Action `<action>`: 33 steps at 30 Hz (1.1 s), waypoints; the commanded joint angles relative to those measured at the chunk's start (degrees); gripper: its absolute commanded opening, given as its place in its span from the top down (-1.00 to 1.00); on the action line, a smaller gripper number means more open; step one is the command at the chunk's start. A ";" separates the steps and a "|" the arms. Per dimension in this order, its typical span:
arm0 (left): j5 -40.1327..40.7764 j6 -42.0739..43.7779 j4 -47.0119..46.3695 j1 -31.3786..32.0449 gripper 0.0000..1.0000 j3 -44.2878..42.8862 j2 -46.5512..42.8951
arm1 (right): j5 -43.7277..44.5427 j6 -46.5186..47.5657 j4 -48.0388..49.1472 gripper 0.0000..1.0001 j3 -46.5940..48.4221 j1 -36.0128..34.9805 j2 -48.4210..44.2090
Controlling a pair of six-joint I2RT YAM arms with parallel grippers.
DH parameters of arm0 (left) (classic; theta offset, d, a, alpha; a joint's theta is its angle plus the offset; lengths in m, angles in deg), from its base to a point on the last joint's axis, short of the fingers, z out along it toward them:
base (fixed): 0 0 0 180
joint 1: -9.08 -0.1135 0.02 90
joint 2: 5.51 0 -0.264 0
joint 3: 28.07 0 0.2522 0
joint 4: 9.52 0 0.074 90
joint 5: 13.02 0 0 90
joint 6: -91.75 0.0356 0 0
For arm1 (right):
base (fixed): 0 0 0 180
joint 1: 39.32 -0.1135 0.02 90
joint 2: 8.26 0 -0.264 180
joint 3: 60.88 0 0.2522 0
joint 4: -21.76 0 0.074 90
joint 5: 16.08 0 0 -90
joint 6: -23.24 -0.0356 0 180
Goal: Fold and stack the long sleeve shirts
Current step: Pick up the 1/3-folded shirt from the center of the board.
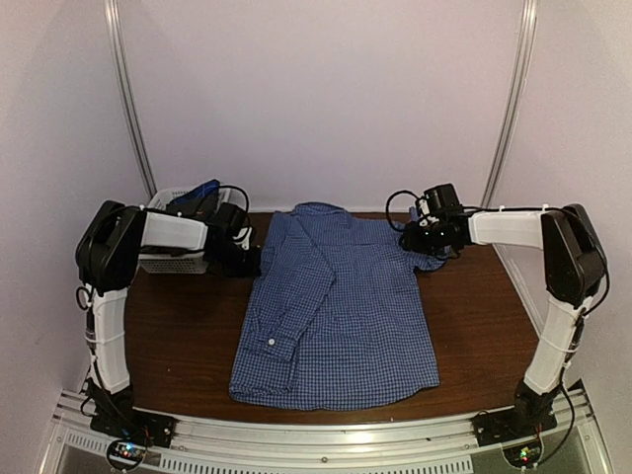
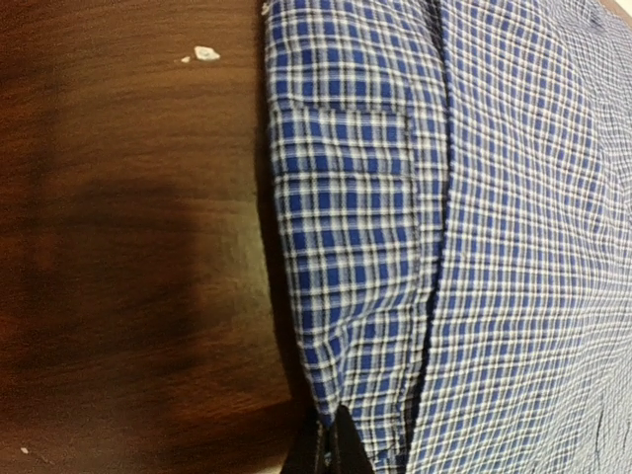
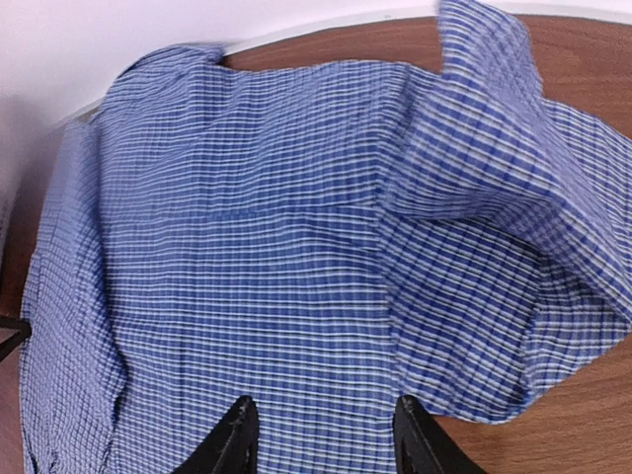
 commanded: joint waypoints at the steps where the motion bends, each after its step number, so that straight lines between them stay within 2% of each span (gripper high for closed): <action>1: 1.78 2.86 3.18 -0.17 0.89 -3.61 1.83 | 1.31 0.08 1.78 -0.01 -3.09 4.71 -3.34; 5: 2.84 3.78 5.10 -0.17 0.73 -6.61 1.70 | 2.32 1.31 2.70 -0.20 -3.00 7.77 -2.91; 10: 4.68 5.05 7.61 -0.17 0.41 -9.68 -0.49 | 1.55 1.60 3.80 -0.35 -1.57 12.09 -0.70; 15: 4.01 5.65 8.06 -0.04 0.28 -9.42 -4.01 | 2.31 4.07 4.84 -0.53 0.37 13.11 1.88; 18: 2.90 5.51 8.12 0.16 0.27 -8.49 -6.15 | 1.07 5.23 5.53 -0.58 2.16 13.11 3.92; 25: 0.99 4.14 8.13 1.04 0.26 -5.50 -11.65 | -0.15 7.04 4.45 -0.52 7.15 13.02 9.03; 31: -0.65 3.68 8.12 1.54 0.26 -4.23 -15.44 | 0.99 8.77 3.00 -0.35 10.16 13.02 12.35; 33: -1.18 3.40 8.12 1.66 0.26 -4.07 -16.27 | 0.64 9.09 2.26 -0.22 11.26 12.90 13.15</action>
